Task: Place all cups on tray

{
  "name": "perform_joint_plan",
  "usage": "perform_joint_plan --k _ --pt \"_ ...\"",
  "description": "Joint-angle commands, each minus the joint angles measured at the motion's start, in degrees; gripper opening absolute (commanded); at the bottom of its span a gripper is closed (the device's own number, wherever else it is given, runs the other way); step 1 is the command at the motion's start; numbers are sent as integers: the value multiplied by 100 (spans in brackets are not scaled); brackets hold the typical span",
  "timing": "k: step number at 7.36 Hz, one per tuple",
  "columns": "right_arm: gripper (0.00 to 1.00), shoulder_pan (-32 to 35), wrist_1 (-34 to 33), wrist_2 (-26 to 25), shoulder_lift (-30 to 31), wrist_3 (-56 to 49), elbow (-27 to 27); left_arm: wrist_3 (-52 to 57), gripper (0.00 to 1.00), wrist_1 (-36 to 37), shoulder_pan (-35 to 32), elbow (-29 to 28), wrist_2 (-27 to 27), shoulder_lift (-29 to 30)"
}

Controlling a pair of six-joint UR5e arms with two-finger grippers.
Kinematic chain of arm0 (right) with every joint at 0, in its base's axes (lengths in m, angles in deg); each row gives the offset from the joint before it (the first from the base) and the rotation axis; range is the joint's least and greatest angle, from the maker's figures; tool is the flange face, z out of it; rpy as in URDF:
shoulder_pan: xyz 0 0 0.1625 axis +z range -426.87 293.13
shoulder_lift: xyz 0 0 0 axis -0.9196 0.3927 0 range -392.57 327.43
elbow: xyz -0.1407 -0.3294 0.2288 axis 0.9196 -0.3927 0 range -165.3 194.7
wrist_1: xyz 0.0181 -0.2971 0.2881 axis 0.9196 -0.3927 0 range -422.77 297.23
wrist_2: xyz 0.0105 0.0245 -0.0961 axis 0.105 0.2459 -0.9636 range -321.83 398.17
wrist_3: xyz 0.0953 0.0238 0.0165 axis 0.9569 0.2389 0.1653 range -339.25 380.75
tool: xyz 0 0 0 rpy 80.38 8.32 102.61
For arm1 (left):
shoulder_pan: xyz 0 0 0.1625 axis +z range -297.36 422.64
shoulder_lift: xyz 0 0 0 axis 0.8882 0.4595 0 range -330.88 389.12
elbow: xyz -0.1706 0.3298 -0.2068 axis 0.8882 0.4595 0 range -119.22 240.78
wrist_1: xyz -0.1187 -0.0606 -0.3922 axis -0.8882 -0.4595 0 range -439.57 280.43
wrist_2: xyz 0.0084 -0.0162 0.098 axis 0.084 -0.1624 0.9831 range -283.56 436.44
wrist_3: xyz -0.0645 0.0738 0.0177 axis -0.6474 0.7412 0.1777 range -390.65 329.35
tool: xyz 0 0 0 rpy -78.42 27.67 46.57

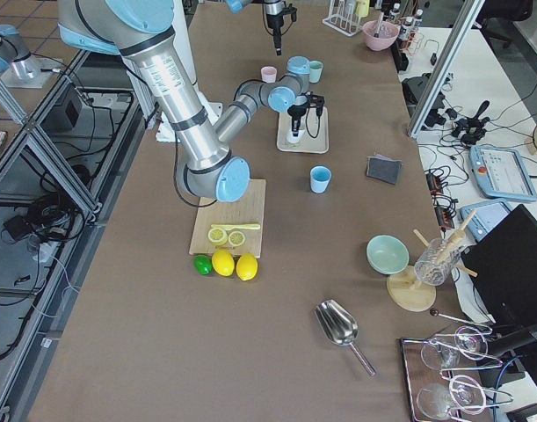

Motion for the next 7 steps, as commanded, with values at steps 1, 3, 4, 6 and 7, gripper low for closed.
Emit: perform_joint_plan --k 1,3,4,6,7 --pt "97 -25 18 -70 -50 25 -20 -8 97 0 127 -35 9 1" --pt "100 149 10 -54 -68 -36 155 -17 97 -9 303 -71 97 -16" --pt "100 272 1 34 -77 -54 234 -26 97 -79 522 -184 393 -16" --pt "100 650 -61 490 -51 -72 463 -236 97 -559 769 -604 579 10" --pt "100 782 -70 588 -50 -89 481 -246 96 -850 787 -798 642 -7"
